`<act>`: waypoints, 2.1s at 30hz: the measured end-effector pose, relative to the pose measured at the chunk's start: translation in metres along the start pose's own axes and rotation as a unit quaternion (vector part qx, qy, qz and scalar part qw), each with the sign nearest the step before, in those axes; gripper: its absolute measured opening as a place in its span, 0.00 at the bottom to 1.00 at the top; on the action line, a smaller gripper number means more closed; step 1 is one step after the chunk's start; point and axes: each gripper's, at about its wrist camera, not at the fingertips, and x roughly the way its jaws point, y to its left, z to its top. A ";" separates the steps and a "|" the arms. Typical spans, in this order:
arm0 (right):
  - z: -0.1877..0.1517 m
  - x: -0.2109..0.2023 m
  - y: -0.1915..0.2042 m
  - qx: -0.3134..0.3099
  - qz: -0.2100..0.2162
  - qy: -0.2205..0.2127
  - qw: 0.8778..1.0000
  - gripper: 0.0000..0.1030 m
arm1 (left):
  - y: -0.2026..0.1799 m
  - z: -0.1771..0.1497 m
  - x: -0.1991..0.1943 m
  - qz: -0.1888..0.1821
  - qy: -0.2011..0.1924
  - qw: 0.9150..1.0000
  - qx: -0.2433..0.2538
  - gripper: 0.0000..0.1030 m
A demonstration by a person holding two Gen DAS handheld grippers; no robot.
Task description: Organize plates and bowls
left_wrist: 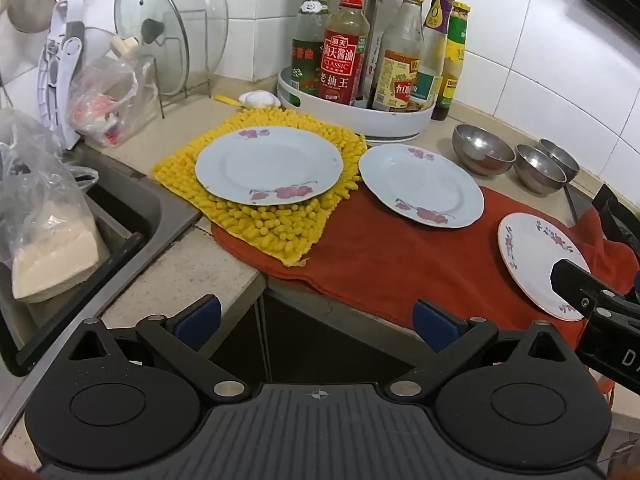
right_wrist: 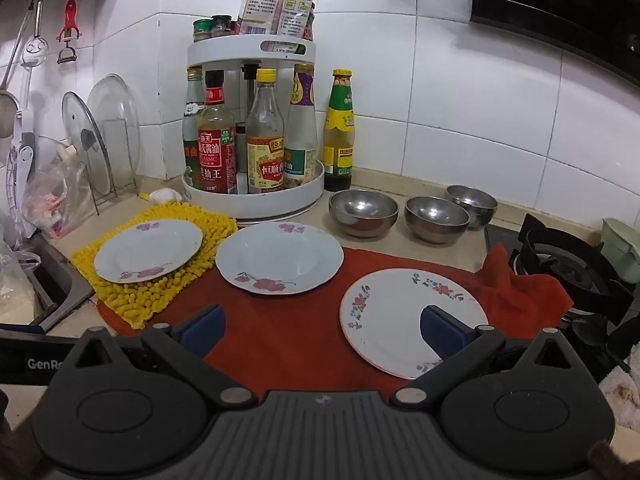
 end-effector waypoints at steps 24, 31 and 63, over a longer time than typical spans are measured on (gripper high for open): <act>-0.001 0.012 0.008 -0.013 -0.011 0.021 1.000 0.97 | 0.000 0.002 0.003 0.003 -0.007 1.000 0.006 1.00; -0.001 0.015 0.008 -0.012 -0.012 0.025 1.000 0.97 | 0.001 0.002 0.006 -0.002 0.000 1.000 0.005 1.00; 0.027 0.087 -0.015 -0.037 0.022 0.058 0.997 0.97 | -0.025 0.036 0.059 0.034 0.032 0.999 -0.022 0.99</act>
